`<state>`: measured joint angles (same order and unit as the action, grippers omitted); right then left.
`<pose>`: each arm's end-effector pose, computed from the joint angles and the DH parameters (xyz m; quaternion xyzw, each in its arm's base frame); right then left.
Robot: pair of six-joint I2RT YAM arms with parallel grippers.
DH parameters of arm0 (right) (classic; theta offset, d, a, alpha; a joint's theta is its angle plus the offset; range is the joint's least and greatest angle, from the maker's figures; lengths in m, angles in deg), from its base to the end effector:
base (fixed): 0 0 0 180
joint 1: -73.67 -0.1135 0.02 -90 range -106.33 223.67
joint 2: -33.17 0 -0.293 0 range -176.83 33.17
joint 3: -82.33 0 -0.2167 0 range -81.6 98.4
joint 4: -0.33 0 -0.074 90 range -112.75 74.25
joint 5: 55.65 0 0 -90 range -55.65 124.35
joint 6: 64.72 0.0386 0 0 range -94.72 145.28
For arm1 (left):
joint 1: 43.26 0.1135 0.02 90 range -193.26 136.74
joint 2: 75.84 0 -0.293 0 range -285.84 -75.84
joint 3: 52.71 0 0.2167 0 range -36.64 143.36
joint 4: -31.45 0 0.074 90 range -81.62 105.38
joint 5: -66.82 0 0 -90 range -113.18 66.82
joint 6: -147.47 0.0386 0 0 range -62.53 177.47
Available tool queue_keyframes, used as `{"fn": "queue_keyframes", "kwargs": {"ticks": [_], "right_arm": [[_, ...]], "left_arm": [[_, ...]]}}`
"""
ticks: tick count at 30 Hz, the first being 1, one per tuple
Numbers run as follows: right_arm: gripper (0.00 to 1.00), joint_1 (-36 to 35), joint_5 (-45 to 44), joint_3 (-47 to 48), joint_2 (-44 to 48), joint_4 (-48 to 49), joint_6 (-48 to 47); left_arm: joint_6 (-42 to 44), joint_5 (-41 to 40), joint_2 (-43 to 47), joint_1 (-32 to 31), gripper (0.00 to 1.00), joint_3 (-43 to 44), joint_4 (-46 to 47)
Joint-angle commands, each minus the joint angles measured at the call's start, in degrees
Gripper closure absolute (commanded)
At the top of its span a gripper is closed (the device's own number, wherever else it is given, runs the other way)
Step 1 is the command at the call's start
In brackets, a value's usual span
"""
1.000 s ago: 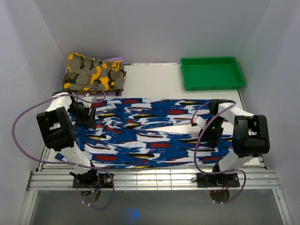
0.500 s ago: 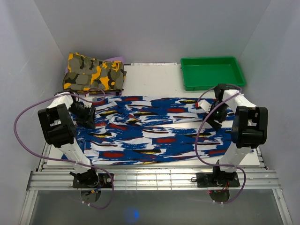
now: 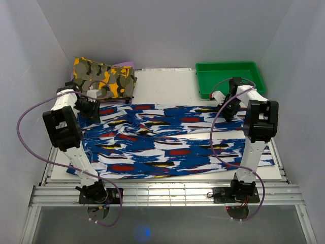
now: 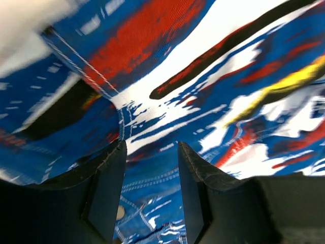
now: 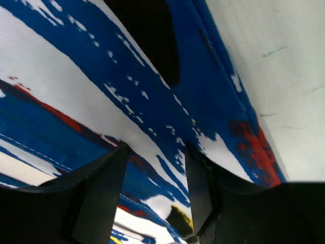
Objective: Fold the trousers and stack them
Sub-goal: Flatten the trousers out
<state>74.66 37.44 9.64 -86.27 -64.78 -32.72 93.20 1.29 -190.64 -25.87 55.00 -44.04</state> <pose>0.4007 -0.0048 0.2134 -0.4767 0.8716 -0.0314 0.1099 0.3598 0.0959 0.2445 0.1690 0.9606 -0.1609 0.1511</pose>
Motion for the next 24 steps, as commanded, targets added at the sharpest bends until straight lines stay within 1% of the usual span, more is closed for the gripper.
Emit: {"fn": "queue_keyframes", "kwargs": {"ticks": [1, 3, 4, 7, 10, 13, 14, 15, 16, 17, 18, 19, 20, 21, 22, 23, 24], "right_arm": [[0.43, 0.06, -5.90, -4.39, -0.45, 4.03, 1.22], [0.44, 0.23, -8.61, -7.99, 0.17, 6.23, -0.01], [0.44, 0.67, -9.33, -11.92, 1.39, 6.84, -0.79], [0.44, 2.07, -10.91, -18.70, 4.20, 7.64, -2.99], [0.44, 3.66, -11.27, -22.76, 7.37, 7.47, -4.40], [0.43, 4.02, -9.08, -23.48, 10.53, 4.93, -5.72], [0.43, 4.02, -8.20, -22.61, 11.32, 4.31, -5.90], [0.42, 4.02, -6.62, -21.73, 12.46, 3.69, -6.25], [0.40, 4.02, -5.91, -20.33, 12.65, 2.03, -6.42], [0.39, 4.10, -4.95, -16.22, 12.65, 0.88, -6.43], [0.38, 4.45, -2.76, -13.49, 12.39, -0.35, -6.43], [0.34, 4.72, -0.91, -10.67, 12.04, -3.06, -6.86], [0.31, 5.15, 0.06, -4.82, 11.69, -4.04, -7.39], [0.25, 6.03, 1.55, -1.97, 10.47, -4.92, -8.09], [0.10, 6.56, 1.83, 0.67, 9.84, -5.62, -9.66], [0.05, 7.00, 2.00, 5.39, 7.84, -5.98, -10.46], [0.04, 7.87, 2.53, 7.79, 6.60, -7.11, -11.60]], "left_arm": [[-0.57, -3.45, -1.30, -0.25, 0.46, -3.90, 1.67], [-0.04, -6.00, -2.09, -0.07, 0.46, -5.85, 2.55], [0.92, -7.84, -2.18, 0.10, 0.47, -7.51, 3.07], [2.50, -10.48, -1.83, 1.33, 0.48, -9.45, 3.52], [4.87, -11.11, -0.86, 2.74, 0.49, -10.60, 3.70], [8.21, -7.87, 0.10, 3.27, 0.46, -8.67, 1.07], [9.26, -5.16, 0.63, 3.18, 0.44, -6.75, 0.62], [10.14, -3.04, 1.50, 3.18, 0.39, -5.17, -1.56], [10.94, -0.85, 1.95, 3.18, 0.36, -3.41, -2.80], [11.55, 3.61, 2.39, 3.18, 0.33, -1.57, -4.03], [12.78, 5.48, 2.74, 3.18, 0.28, 2.37, -5.69], [13.14, 6.98, 3.61, 3.18, 0.25, 4.23, -5.97], [12.97, 9.35, 4.06, 3.18, 0.23, 6.25, -6.06], [13.23, 10.15, 4.15, 3.18, 0.04, 10.36, -5.80], [13.32, 10.60, 4.24, 3.27, 0.02, 12.23, -5.36], [13.23, 10.16, 4.15, 3.18, 0.02, 13.64, -3.10], [12.97, 9.73, 3.80, 3.18, 0.02, 15.92, -2.03]]}}
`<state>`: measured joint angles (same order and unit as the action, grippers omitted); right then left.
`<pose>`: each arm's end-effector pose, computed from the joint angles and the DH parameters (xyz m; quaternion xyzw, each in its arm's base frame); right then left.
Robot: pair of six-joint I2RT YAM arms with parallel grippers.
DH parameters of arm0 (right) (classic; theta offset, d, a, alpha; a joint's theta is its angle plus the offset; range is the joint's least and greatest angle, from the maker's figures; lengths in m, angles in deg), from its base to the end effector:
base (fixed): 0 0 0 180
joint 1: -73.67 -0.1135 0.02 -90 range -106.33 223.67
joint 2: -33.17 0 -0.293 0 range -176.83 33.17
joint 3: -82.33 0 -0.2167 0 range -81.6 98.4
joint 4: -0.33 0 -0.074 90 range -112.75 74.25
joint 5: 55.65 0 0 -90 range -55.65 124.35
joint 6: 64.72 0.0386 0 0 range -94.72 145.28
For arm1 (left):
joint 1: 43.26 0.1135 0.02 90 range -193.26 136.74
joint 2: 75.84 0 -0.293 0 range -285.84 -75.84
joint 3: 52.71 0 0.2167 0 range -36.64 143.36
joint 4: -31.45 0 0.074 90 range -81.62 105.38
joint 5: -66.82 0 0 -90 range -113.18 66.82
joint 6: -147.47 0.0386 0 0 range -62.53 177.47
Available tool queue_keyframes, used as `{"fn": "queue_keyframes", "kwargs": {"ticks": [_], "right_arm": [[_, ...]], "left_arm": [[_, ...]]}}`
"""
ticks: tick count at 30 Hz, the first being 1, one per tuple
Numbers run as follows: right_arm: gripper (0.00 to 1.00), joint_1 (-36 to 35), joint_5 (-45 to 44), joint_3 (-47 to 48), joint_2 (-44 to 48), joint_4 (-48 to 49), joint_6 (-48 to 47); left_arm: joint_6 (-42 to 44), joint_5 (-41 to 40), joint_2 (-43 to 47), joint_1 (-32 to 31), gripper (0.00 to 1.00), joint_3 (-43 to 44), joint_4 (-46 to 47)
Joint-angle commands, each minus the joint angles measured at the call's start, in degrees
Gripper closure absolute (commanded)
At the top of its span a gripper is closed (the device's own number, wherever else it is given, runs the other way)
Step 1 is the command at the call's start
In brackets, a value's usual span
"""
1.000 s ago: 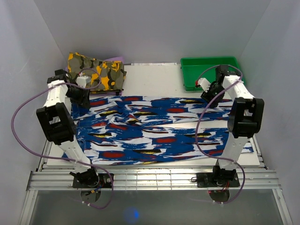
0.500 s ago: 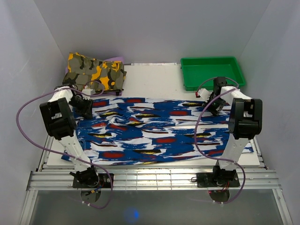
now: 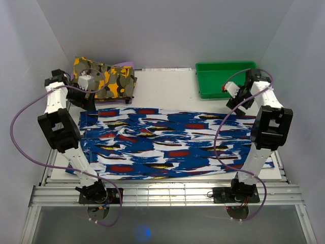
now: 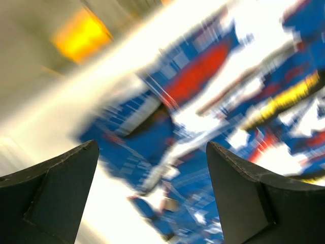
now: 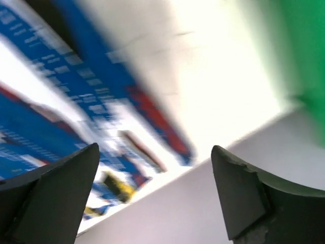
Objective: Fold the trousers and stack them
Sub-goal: Flatten the trousers out
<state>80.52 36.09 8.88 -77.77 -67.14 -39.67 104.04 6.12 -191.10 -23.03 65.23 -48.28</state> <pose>0.3733 -0.0437 0.2636 -0.4815 0.8620 -0.0803 0.1365 0.3684 0.1156 0.2837 0.2468 0.9295 -0.1497 0.2294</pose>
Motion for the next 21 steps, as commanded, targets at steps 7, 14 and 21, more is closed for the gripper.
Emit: {"fn": "queue_keyframes", "kwargs": {"ticks": [7, 14, 21], "right_arm": [[0.05, 5.36, 7.49, 23.50, -11.84, -14.52, -13.79], [0.13, 7.12, 11.09, 24.57, -16.06, -16.01, -20.04], [0.14, 8.00, 9.60, 23.43, -20.90, -15.93, -24.96]], "left_arm": [[12.66, 11.37, -1.72, 2.18, 0.08, 13.01, 1.34], [12.67, 12.89, -4.71, 2.45, 0.14, 14.06, 2.40], [23.36, 11.48, -7.16, 2.54, 0.16, 13.70, -3.03]]}}
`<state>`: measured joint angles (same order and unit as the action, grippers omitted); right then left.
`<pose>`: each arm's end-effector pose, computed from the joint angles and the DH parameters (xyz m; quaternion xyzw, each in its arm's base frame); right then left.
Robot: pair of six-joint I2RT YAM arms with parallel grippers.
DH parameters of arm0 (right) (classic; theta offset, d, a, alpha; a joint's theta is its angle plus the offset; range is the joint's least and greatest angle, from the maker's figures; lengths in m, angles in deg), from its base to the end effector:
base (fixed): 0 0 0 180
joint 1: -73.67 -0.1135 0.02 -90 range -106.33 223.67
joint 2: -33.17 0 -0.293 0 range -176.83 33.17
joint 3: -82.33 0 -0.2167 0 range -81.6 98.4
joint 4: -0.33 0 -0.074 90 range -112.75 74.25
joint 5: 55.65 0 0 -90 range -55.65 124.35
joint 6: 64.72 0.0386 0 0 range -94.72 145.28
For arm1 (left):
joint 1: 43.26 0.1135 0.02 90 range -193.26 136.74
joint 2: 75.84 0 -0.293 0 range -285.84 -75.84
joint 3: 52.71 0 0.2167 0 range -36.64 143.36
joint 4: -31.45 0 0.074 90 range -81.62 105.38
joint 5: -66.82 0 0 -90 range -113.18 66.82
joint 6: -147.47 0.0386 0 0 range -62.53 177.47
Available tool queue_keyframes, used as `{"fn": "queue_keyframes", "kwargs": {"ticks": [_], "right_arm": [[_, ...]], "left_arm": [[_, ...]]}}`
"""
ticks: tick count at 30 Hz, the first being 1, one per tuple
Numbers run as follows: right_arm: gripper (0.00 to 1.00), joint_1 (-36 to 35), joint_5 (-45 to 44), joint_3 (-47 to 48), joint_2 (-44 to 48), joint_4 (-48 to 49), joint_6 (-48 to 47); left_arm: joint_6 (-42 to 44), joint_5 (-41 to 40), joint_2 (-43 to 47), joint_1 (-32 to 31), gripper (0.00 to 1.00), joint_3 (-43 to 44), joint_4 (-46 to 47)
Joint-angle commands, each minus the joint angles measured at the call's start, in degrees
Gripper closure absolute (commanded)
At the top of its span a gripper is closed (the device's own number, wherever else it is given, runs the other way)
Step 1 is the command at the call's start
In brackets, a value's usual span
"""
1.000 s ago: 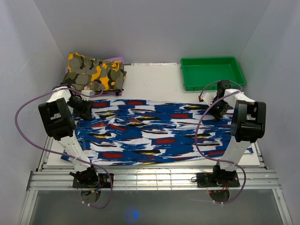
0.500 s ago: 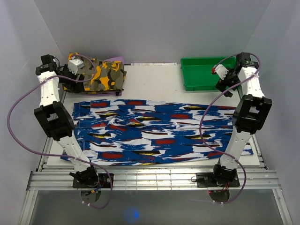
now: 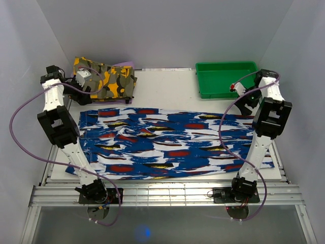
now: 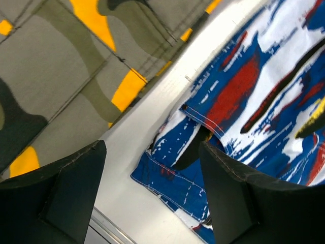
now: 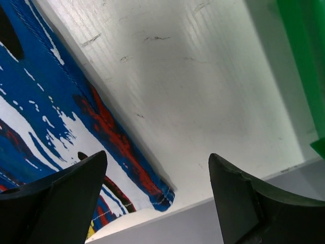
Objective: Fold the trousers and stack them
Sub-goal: Flatten the trousers out, then fold the trousers
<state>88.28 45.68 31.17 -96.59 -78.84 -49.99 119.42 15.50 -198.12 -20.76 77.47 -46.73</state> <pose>0.4309 -0.1045 0.2251 -0.5080 0.8514 0.0089 0.1303 0.4030 0.1408 0.2930 0.3671 0.8559 -0.1330 0.3389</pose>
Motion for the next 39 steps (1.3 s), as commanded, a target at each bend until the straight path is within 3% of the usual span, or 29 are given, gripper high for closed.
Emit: {"fn": "queue_keyframes", "kwargs": {"ticks": [1, 6, 15, 17, 20, 22, 24, 27, 29, 35, 39], "right_arm": [[0.14, 0.24, -0.34, 0.87, -2.43, -4.15, -15.95], [0.20, 0.24, -1.84, -2.28, -3.75, -2.92, -18.86], [0.47, 0.24, -4.21, -7.56, -2.08, -0.28, -20.80], [0.49, 0.24, -4.91, -8.18, -2.00, -0.28, -20.80], [0.58, 0.24, -5.70, -8.27, -2.08, -0.37, -20.63], [0.72, 0.15, -5.88, -8.18, -1.99, -0.45, -20.36], [0.92, -0.02, -6.23, -7.92, -1.99, -0.54, -19.75], [0.92, -0.20, -5.27, -5.82, -1.91, -1.51, -18.17], [0.92, -0.02, -4.66, -4.50, -1.56, -1.77, -16.67], [0.92, 0.85, -0.80, -0.98, 2.47, -1.25, -14.48], [0.92, 1.56, 2.11, -1.23, 6.87, -0.37, -13.94]], "left_arm": [[9.75, 1.76, -1.63, 0.26, 0.16, 2.08, -6.08], [16.97, -1.67, -5.68, 0.26, 0.24, 4.72, -10.75], [20.49, -7.21, -11.75, -0.88, 0.28, 6.13, -6.81], [20.75, -8.79, -12.63, -1.32, 0.28, 6.22, -5.75], [21.71, -10.11, -13.60, -2.37, 0.33, 5.00, -5.75], [22.16, -10.38, -13.34, -2.81, 0.45, 3.93, -5.66], [21.81, -10.29, -13.34, -2.99, 0.57, 3.32, -5.83], [21.63, -10.55, -12.55, -3.34, 0.71, 2.53, -5.92], [20.49, -10.55, -12.02, -3.34, 0.97, 2.79, -5.31], [10.39, -7.83, -7.63, -2.11, 1.00, 1.74, 4.33], [5.82, -7.12, 1.04, -1.67, 1.00, -5.45, 13.48]]}}
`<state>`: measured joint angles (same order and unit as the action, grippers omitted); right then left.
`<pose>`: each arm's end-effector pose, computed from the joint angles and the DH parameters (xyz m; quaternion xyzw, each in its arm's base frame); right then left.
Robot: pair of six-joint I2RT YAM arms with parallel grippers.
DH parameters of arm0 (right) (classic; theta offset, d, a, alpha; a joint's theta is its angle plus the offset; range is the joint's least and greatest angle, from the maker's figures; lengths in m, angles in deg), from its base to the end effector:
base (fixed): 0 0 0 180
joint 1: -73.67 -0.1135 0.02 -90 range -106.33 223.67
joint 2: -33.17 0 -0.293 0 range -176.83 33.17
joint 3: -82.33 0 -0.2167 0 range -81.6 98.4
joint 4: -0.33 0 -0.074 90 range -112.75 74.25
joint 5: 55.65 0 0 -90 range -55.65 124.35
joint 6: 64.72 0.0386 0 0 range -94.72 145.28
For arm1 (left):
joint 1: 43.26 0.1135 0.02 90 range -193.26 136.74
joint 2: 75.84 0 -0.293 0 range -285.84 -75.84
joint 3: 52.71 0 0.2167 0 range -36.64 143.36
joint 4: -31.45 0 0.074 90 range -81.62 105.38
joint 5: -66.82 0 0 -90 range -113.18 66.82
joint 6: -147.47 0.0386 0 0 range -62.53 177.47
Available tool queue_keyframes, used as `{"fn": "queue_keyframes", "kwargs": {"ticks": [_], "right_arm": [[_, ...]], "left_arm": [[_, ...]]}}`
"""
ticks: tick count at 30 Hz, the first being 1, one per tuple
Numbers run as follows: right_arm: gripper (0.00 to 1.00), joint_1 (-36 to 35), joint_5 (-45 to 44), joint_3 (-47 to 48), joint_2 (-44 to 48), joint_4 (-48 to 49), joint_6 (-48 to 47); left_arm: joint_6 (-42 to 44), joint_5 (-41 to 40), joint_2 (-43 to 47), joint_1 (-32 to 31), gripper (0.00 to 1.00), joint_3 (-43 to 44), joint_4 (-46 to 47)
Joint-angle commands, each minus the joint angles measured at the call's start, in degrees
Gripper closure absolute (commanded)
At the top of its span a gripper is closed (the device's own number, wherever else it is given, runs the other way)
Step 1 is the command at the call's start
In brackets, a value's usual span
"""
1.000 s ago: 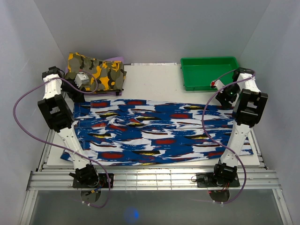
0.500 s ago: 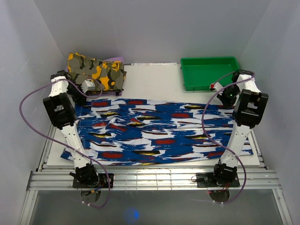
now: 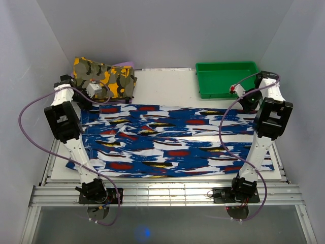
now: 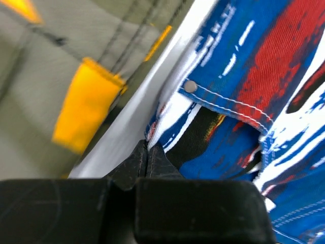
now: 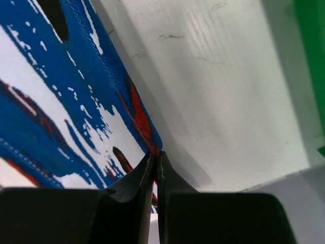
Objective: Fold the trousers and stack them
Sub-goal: Fold the trousers
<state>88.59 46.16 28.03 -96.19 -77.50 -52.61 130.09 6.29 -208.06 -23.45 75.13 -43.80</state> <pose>0.4259 -0.1053 0.2157 -0.5246 0.8419 0.0173 0.1252 0.4320 0.1354 0.2081 0.4489 0.8524 -0.1122 0.2434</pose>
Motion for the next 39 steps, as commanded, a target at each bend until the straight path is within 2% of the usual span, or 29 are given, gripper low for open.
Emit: {"fn": "queue_keyframes", "kwargs": {"ticks": [1, 8, 10, 13, 14, 15, 17, 18, 19, 21, 22, 25, 29, 34, 38, 39], "right_arm": [[0.92, 1.43, 1.81, 1.13, 7.36, -1.70, -11.50], [0.92, 5.55, 5.14, -2.91, 16.76, -1.00, -12.38], [0.92, 6.70, 6.29, -5.28, 21.66, -1.08, -13.34], [0.92, 9.33, 8.22, -14.32, 28.26, -1.09, -16.06], [0.92, 10.99, 8.66, -17.66, 33.77, -0.56, -19.37], [0.92, 11.97, 8.93, -24.82, 36.78, -0.30, -20.97], [0.92, 15.22, 8.93, -32.33, 45.83, -0.56, -27.18], [0.92, 16.71, 8.84, -40.37, 49.08, -0.47, -29.67], [0.92, 18.12, 8.49, -44.37, 54.95, -0.73, -32.30], [0.92, 21.98, 6.30, -52.02, 60.43, -1.26, -38.53], [0.92, 24.08, 5.42, -59.10, 64.63, -1.52, -40.39], [0.92, 25.86, 0.25, -71.60, 69.40, 2.50, -43.31], [0.92, 25.95, -0.30, -78.50, 67.76, 12.60, -40.25], [0.92, 25.43, -3.63, -77.46, 57.50, 22.89, -35.86], [0.92, 21.39, -5.48, -70.62, 48.34, 28.27, -27.80], [0.92, 20.25, -5.49, -65.81, 46.41, 28.01, -25.58]], "left_arm": [[-5.55, 2.43, 12.59, 1.19, 1.00, -4.70, 12.40], [-15.13, -0.73, 27.27, 2.07, 1.00, -20.69, 31.90], [-16.80, -0.04, 32.69, 3.90, 1.00, -26.32, 34.03], [-16.98, 3.74, 38.51, 7.59, 1.00, -33.61, 34.39], [-16.64, 4.53, 42.71, 8.57, 1.00, -35.54, 33.26], [-15.76, 6.71, 44.66, 9.97, 1.00, -39.57, 32.03], [-10.51, 9.10, 51.15, 14.27, 1.00, -43.89, 26.68], [-6.91, 10.59, 53.19, 15.85, 1.00, -46.35, 24.22], [-0.26, 10.60, 55.12, 18.65, 1.00, -51.94, 22.37], [4.44, 9.90, 59.60, 21.31, 1.00, -57.34, 19.72], [8.90, 7.99, 60.15, 22.71, 1.00, -62.15, 18.06], [11.57, 1.76, 58.84, 22.73, 1.00, -69.11, 16.29], [9.22, -6.17, 51.47, 22.46, 1.00, -72.56, 19.44], [-5.54, -10.14, 37.16, 21.76, 1.00, -65.20, 21.56], [-15.48, -10.49, 31.60, 19.30, 1.00, -57.11, 21.47], [-16.88, -10.49, 31.07, 18.51, 1.00, -54.84, 21.65]]}}
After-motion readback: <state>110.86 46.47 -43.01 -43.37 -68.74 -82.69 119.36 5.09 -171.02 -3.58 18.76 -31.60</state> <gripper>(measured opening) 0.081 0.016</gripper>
